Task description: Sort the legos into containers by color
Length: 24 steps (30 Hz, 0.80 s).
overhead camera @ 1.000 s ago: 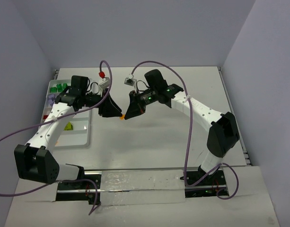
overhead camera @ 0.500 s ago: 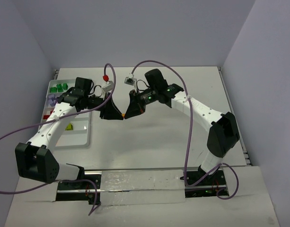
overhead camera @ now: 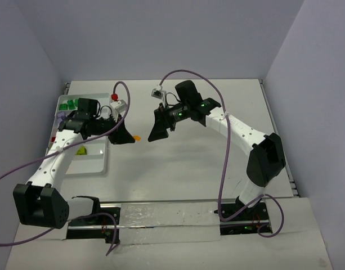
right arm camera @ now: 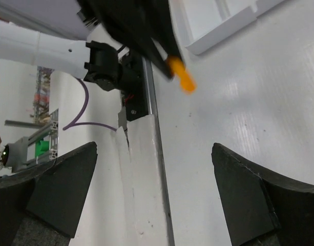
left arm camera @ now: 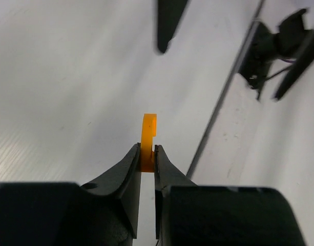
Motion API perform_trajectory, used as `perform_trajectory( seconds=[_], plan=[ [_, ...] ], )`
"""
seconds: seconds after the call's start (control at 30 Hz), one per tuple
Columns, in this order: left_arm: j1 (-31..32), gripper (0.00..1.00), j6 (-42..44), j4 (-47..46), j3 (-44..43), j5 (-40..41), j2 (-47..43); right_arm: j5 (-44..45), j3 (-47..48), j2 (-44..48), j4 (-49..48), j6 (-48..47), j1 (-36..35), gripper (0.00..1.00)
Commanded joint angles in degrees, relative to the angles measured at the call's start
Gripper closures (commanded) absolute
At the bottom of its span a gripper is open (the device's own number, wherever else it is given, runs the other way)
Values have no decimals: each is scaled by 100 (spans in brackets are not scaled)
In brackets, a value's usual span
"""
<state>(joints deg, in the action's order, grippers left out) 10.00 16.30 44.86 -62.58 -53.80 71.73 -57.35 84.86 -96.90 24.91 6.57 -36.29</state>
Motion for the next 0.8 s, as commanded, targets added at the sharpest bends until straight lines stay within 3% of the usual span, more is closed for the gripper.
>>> perform_trajectory(
  seconds=[0.0,0.17,0.37,0.5,0.77],
  plan=[
    [-1237,100,617,654,309,2578,197,109,299,354,-9,0,508,0],
    [-2918,100,1153,933,337,3813,510,142,223,439,134,-118,1014,0],
    [-4503,100,1718,1730,-538,4098,1292,15,67,499,136,-199,1116,0],
    [-4990,100,2006,1896,-720,4144,1585,-46,164,377,185,-207,1117,0],
    [-5096,100,2017,1600,-434,4257,1902,-67,372,129,389,-269,1117,0]
  ],
)
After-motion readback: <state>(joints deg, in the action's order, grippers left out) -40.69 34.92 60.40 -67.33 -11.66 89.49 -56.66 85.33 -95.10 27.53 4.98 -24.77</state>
